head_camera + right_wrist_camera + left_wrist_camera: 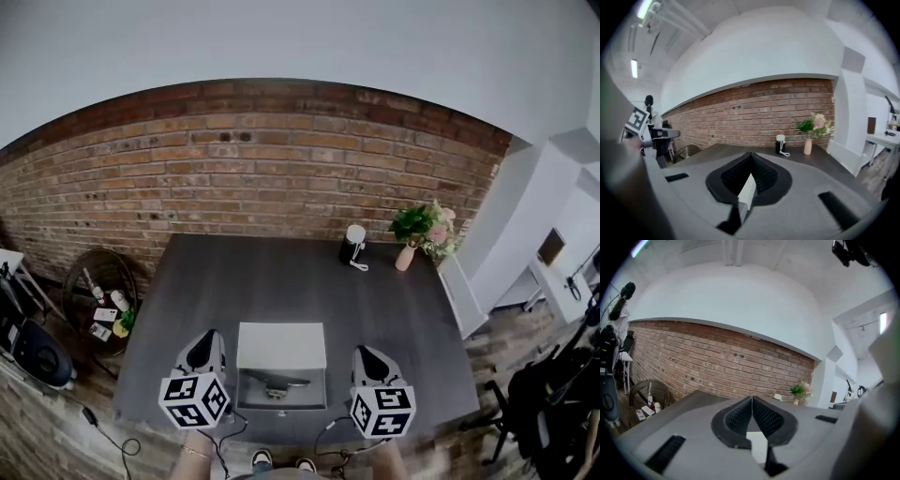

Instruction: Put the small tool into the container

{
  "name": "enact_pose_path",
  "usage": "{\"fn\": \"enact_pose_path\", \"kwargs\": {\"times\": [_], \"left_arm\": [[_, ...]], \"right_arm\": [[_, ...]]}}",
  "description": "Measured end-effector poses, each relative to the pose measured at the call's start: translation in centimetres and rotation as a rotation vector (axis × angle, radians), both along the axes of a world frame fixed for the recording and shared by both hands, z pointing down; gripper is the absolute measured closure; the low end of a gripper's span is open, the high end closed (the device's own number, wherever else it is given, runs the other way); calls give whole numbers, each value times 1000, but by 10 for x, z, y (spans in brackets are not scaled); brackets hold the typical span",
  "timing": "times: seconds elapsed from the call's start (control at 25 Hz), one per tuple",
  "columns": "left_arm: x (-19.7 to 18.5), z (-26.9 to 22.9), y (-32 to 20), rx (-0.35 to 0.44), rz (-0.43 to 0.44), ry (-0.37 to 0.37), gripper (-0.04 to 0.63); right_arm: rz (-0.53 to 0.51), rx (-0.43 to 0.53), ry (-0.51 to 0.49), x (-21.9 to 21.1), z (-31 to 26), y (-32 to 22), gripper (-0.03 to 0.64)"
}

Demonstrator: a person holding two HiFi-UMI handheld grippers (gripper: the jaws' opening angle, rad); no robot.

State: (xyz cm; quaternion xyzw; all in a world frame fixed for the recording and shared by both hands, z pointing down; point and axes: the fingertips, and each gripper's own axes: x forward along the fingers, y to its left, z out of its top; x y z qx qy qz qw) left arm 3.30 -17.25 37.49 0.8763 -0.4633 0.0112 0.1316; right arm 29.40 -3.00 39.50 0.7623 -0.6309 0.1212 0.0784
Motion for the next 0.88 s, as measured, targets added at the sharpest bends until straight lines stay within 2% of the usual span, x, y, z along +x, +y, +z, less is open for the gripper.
{"fn": "enact_pose_path", "kwargs": {"times": [0.12,0.24,0.56,0.88], "left_arm": [[7,-7,-1,21,9,-4,588],[12,-6,-2,19,17,-6,588],[22,1,-6,2,42,-12,588],[17,11,-10,-15,33,-19,588]], "right_arm": [[131,41,11,19,-3,15,614],[180,49,23,26,-5,24,614],[191,36,33,28,-7,26,614],[179,29,35,24,-6,20,615]]}}
